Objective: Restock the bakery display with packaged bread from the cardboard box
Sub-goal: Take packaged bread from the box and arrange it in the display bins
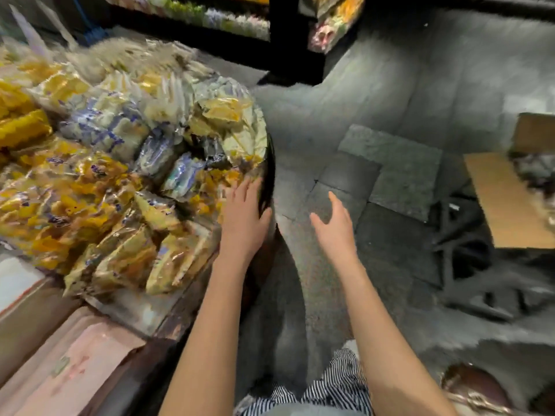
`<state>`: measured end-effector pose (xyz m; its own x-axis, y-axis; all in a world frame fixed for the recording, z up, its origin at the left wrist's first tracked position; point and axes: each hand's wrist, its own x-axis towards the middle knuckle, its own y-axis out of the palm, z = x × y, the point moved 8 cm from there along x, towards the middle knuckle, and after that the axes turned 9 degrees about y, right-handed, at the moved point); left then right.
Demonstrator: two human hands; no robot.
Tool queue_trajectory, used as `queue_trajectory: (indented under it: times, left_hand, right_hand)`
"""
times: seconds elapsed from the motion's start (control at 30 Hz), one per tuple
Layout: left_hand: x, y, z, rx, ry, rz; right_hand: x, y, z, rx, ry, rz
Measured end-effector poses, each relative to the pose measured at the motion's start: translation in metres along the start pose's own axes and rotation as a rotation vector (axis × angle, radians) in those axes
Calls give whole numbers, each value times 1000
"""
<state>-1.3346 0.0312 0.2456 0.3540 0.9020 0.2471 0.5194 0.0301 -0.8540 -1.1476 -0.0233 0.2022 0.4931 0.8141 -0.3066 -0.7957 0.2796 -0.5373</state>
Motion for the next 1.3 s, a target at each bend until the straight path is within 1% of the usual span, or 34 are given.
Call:
queue_trajectory:
  times: [0.1,0.27,0.37,0.5,0.6,0.7,0.87,0.97,1.13,1.3]
  left_hand:
    - [40,51,-69,-34,105,66]
    - [98,148,-201,-138,232,205]
    - [123,194,-275,-182,316,271]
    - [146,247,-361,-202,439,369]
    - [156,283,-413,-236,528,441]
    - [164,320,-449,-251,590,548]
    - [200,381,-487,-257,609,693]
    - [237,413,-514,-271,626,726]
    - [299,467,-565,-349,598,799]
    - [329,521,-613,-341,657,895]
  right_hand:
    - [42,-73,-42,26,69,-72]
    - [101,-220,-113,73,167,-244]
    - [117,-295,-153,127,230,-342]
    - [119,-365,-211,183,343,-444]
    - [122,-401,-248,216,436,-513]
    - [131,-427,-273,235,499,-556]
    - [166,-470,-307,271,588,-613]
    - [200,-495,-321,309,622,-634]
    - [256,-536,-336,311,704,-641]
    - [279,-564,-365,333,815,-687]
